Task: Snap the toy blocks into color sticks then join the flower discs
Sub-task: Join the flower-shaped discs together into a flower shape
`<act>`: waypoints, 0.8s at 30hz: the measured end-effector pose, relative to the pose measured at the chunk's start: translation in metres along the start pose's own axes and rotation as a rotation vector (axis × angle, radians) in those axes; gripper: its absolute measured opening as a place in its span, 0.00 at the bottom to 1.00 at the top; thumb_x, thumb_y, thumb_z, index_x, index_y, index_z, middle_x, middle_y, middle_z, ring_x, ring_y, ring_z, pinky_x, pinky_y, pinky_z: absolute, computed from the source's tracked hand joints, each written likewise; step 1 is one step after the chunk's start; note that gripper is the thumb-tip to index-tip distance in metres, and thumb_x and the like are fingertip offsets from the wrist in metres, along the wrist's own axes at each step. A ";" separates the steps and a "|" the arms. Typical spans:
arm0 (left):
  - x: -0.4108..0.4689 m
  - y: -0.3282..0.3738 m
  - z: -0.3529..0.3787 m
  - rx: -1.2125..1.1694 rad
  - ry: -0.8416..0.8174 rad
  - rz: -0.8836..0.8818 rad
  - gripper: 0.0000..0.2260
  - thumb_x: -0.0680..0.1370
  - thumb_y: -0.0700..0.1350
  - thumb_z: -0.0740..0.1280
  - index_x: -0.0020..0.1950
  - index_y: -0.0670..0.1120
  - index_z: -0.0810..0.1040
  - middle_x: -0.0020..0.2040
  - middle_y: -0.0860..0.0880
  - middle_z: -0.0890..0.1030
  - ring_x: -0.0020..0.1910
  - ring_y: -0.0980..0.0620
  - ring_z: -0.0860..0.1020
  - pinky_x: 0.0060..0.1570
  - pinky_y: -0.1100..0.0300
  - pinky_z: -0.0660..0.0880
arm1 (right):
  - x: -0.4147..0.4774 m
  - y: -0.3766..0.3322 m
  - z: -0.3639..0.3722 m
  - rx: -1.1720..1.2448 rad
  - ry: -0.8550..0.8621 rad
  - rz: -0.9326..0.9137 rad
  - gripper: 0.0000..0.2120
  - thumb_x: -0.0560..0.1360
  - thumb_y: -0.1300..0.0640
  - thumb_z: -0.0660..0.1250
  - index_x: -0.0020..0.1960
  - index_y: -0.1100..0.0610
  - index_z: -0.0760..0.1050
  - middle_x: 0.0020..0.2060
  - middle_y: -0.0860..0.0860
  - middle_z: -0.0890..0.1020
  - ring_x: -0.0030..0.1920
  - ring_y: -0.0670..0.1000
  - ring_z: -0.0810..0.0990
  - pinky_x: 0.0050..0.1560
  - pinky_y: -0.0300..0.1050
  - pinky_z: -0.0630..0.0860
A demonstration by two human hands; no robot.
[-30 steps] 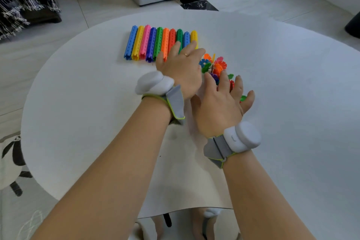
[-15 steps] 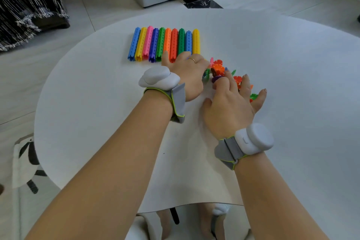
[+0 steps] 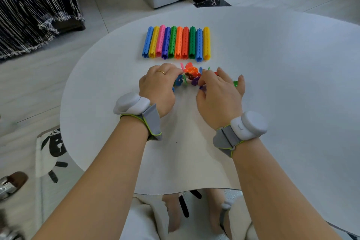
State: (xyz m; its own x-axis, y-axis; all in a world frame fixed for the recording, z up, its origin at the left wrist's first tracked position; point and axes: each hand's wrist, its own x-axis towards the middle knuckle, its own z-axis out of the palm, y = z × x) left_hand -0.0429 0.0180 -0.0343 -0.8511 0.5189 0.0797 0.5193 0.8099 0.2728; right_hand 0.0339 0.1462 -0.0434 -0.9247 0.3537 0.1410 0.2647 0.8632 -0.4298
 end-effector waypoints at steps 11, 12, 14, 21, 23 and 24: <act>-0.002 -0.036 -0.007 -0.056 0.060 -0.020 0.25 0.71 0.29 0.57 0.65 0.47 0.73 0.65 0.47 0.72 0.65 0.43 0.65 0.62 0.52 0.65 | 0.008 -0.013 0.013 -0.050 -0.036 -0.086 0.17 0.78 0.62 0.56 0.65 0.53 0.68 0.58 0.46 0.79 0.77 0.53 0.52 0.72 0.63 0.35; -0.003 -0.037 -0.007 -0.063 0.068 -0.016 0.25 0.71 0.29 0.57 0.64 0.47 0.73 0.64 0.47 0.73 0.65 0.43 0.65 0.61 0.52 0.65 | 0.009 -0.012 0.014 -0.054 -0.029 -0.093 0.19 0.77 0.64 0.55 0.66 0.53 0.68 0.60 0.45 0.78 0.77 0.53 0.52 0.72 0.63 0.34; -0.004 -0.041 -0.005 -0.094 0.090 -0.014 0.24 0.70 0.28 0.57 0.62 0.46 0.75 0.62 0.45 0.74 0.64 0.42 0.66 0.61 0.50 0.67 | 0.010 -0.010 0.015 -0.048 -0.015 -0.107 0.19 0.76 0.67 0.55 0.64 0.53 0.70 0.62 0.45 0.78 0.77 0.53 0.52 0.71 0.62 0.33; -0.009 -0.041 -0.012 -0.109 0.121 -0.041 0.27 0.70 0.29 0.59 0.66 0.49 0.72 0.66 0.47 0.72 0.67 0.45 0.66 0.67 0.50 0.62 | 0.006 -0.001 0.010 0.067 0.154 -0.266 0.16 0.75 0.67 0.59 0.50 0.50 0.80 0.66 0.47 0.75 0.75 0.58 0.60 0.70 0.68 0.36; -0.011 -0.040 -0.012 -0.116 0.151 -0.064 0.29 0.72 0.31 0.61 0.70 0.52 0.66 0.70 0.49 0.67 0.69 0.45 0.64 0.68 0.47 0.60 | 0.003 0.005 0.001 0.128 0.218 -0.181 0.14 0.74 0.65 0.62 0.53 0.51 0.80 0.66 0.49 0.75 0.73 0.57 0.63 0.72 0.64 0.42; -0.013 -0.040 -0.012 -0.121 0.151 -0.086 0.30 0.72 0.33 0.61 0.71 0.53 0.64 0.72 0.50 0.64 0.70 0.45 0.62 0.68 0.48 0.60 | 0.001 0.009 -0.004 0.150 0.207 -0.118 0.14 0.74 0.63 0.63 0.56 0.50 0.79 0.68 0.50 0.73 0.72 0.56 0.64 0.72 0.60 0.46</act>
State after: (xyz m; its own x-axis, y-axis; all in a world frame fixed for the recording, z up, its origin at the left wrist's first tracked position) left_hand -0.0540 -0.0244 -0.0345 -0.8984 0.3953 0.1915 0.4393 0.8058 0.3972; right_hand 0.0360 0.1559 -0.0432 -0.8673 0.3330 0.3701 0.1008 0.8455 -0.5244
